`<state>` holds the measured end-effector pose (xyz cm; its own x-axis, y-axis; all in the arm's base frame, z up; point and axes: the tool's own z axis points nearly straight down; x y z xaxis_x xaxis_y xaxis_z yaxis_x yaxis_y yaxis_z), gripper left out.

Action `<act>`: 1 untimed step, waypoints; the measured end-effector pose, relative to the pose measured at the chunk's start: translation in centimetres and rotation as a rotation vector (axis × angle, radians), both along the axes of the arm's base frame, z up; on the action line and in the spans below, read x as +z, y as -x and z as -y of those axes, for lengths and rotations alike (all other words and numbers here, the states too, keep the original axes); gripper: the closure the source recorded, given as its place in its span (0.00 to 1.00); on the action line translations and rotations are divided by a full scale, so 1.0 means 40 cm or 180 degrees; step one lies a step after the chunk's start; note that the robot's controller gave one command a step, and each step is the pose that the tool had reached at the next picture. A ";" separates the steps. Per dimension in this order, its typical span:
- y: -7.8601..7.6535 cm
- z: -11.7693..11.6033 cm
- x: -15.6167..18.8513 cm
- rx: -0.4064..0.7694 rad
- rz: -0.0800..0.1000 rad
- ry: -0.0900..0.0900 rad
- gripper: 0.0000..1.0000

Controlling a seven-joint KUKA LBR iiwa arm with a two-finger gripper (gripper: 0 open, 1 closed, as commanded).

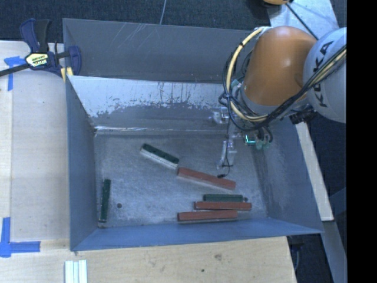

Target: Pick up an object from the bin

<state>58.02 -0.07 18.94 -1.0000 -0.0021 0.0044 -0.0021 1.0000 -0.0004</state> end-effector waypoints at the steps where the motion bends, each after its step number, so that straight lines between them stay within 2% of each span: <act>1: -0.004 0.000 0.011 0.0000 0.0026 0.0000 0.00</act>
Offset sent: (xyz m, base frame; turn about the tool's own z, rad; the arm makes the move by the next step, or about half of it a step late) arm -0.0762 0.0023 -0.1194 -0.1531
